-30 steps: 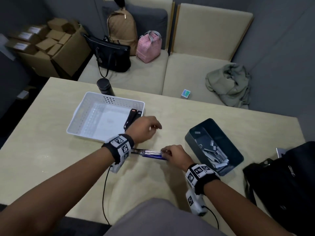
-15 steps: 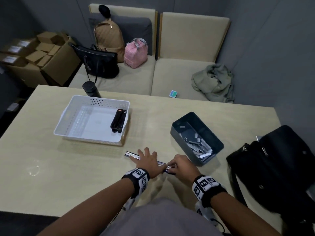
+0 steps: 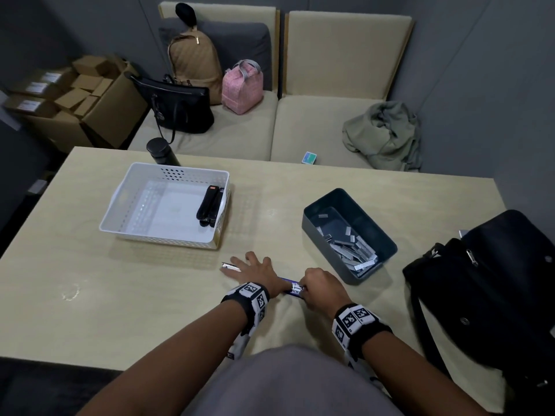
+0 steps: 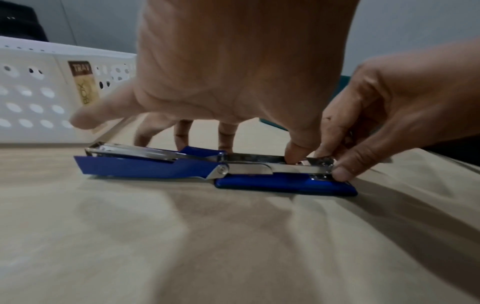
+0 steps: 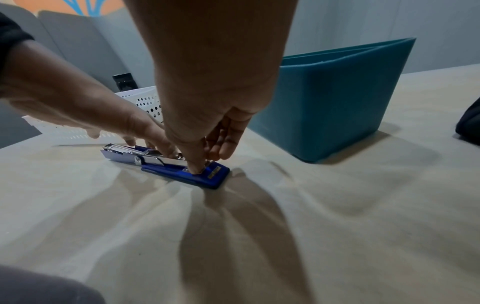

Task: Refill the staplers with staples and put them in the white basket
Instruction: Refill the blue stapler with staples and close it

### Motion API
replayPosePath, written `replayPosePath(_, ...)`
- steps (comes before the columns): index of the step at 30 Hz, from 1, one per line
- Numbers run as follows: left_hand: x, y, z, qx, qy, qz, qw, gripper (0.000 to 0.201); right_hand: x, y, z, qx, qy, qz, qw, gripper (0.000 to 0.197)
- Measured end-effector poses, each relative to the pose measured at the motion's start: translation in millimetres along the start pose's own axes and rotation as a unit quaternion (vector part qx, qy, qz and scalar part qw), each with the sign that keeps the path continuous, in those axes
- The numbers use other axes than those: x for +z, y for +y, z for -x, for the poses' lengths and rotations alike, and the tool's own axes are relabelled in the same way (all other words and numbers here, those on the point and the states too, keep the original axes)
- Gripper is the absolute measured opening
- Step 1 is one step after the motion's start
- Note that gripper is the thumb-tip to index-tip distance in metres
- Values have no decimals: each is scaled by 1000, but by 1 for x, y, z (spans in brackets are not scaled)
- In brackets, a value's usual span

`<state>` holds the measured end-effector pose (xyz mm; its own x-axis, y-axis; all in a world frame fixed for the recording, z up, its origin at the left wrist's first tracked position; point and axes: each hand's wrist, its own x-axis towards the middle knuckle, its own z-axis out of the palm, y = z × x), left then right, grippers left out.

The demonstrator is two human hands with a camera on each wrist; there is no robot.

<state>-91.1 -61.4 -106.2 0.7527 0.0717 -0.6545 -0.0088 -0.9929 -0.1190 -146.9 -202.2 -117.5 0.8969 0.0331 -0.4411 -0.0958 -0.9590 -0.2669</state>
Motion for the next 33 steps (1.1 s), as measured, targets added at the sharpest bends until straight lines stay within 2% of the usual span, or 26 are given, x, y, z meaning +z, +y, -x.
replayPosePath(7,-13,-25,-16,90,-7,12,996,58,5,5,-3,-18,3,14,1000,24)
replayPosePath(12,-14,-30,-19,113,-18,29,993,37,3,3,-2,-26,3,11,1000,25)
replayPosePath(18,-16,-31,-20,119,-27,41,992,29,-11,3,-4,-33,-25,-19,999,24)
replayPosePath(21,-18,-32,-21,119,-30,45,991,28,-25,2,-11,-36,-24,-77,996,37)
replayPosePath(24,-19,-33,-20,117,-32,46,992,26,-49,-6,-16,-86,30,-152,984,34)
replayPosePath(27,-18,-32,-19,116,-24,45,992,24,-78,-9,-17,-130,133,-194,963,24)
replayPosePath(30,-19,-34,-20,121,-28,48,991,23,-99,5,-21,-81,263,-258,926,17)
replayPosePath(31,-20,-34,-20,121,-32,48,991,22,-102,15,-23,-45,282,-275,918,17)
replayPosePath(33,-21,-35,-20,122,-39,50,990,20,-103,38,-28,42,265,-291,918,21)
